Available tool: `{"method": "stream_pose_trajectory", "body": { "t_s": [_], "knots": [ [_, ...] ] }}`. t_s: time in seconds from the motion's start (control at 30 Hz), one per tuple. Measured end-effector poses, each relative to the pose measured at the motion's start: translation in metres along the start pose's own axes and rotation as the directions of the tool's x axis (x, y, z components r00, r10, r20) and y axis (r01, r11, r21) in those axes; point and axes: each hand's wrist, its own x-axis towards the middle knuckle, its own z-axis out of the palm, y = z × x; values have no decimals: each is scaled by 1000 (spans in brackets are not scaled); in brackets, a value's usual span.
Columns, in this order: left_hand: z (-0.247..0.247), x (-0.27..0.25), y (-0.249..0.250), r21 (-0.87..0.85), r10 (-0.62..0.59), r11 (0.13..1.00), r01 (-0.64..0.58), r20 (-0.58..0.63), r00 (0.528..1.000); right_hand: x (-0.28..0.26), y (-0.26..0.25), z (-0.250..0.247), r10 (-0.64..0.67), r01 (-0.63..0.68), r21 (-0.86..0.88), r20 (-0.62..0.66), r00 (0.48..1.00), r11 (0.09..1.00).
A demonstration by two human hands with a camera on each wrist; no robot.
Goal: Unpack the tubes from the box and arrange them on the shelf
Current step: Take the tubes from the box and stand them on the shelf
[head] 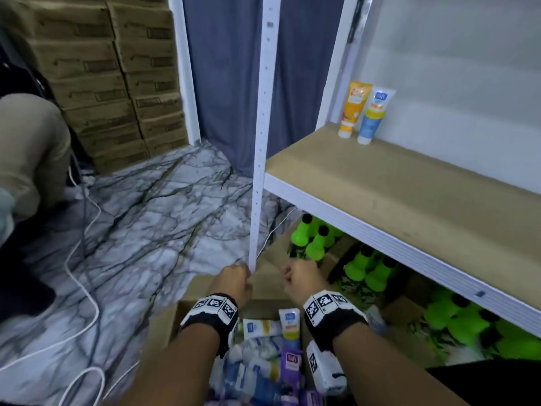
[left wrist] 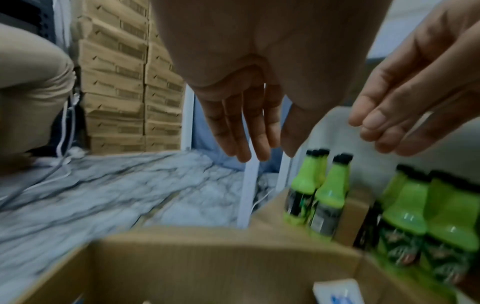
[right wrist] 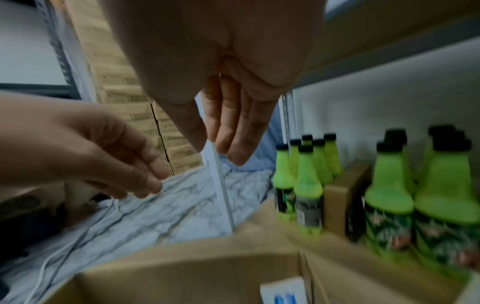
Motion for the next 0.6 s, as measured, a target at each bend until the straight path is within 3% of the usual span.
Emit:
{"method": "stream_pose_trajectory", "body": {
  "t_s": [0.13,0.27,0.47,0.6],
  "knots": [
    [54,-3,-37,140,-106,987,81,184,977,4,13,61,77,-66,-99,116,990,993],
    [93,0,-59,219,-189,967,133,261,947,11,33,114,213,-186,-177,154,965,967],
    [141,10,-83,250,-216,958,142,300,929,21,56,160,426,-409,-123,180,887,904],
    [163,11,-95,343,-165,936,75,239,957,26,58,165,502,-498,-64,165,849,865]
  ]
}}
